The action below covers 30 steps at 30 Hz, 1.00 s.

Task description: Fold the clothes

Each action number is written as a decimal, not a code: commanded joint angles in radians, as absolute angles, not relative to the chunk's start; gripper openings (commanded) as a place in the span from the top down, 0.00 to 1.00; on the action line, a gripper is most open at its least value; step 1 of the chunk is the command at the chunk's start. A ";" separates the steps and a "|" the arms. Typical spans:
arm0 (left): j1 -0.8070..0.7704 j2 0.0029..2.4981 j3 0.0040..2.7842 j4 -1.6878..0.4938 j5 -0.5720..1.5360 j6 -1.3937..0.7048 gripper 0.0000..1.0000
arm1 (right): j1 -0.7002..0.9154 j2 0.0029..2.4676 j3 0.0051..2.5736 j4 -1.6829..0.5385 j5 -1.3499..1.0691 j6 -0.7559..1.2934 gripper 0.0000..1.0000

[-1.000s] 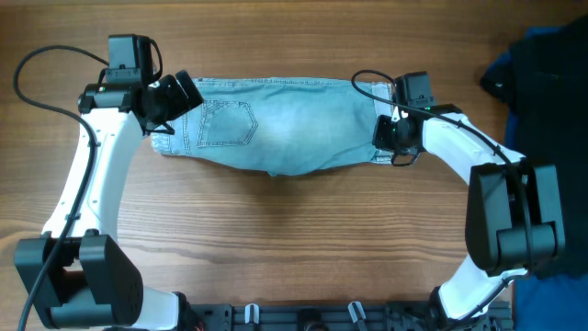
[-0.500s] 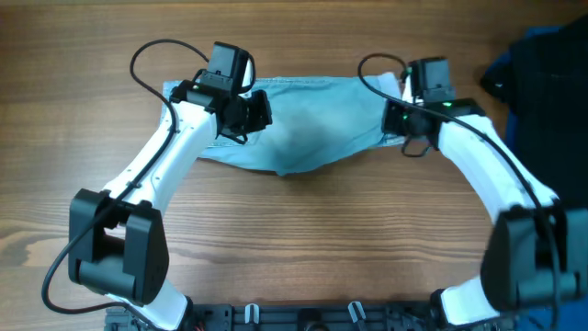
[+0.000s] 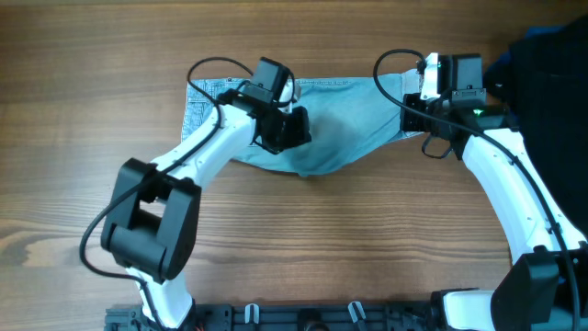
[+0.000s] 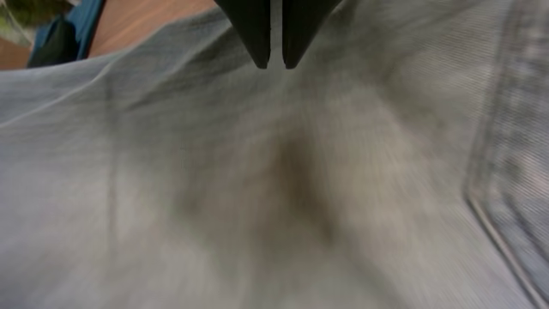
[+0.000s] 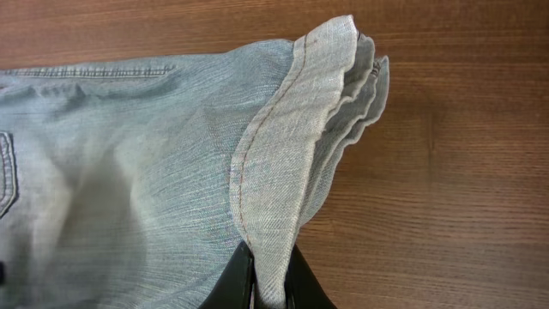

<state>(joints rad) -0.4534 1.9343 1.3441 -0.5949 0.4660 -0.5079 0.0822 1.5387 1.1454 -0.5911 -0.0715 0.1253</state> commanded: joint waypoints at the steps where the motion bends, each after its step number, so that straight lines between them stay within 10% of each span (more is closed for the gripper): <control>1: -0.472 1.975 1.346 -0.659 0.479 -0.514 0.96 | 0.078 1.514 1.172 -0.588 -0.090 0.105 0.96; 30: -0.535 1.990 1.453 -0.585 0.056 -0.558 0.96 | 0.078 1.514 1.172 -0.599 -0.086 0.105 0.95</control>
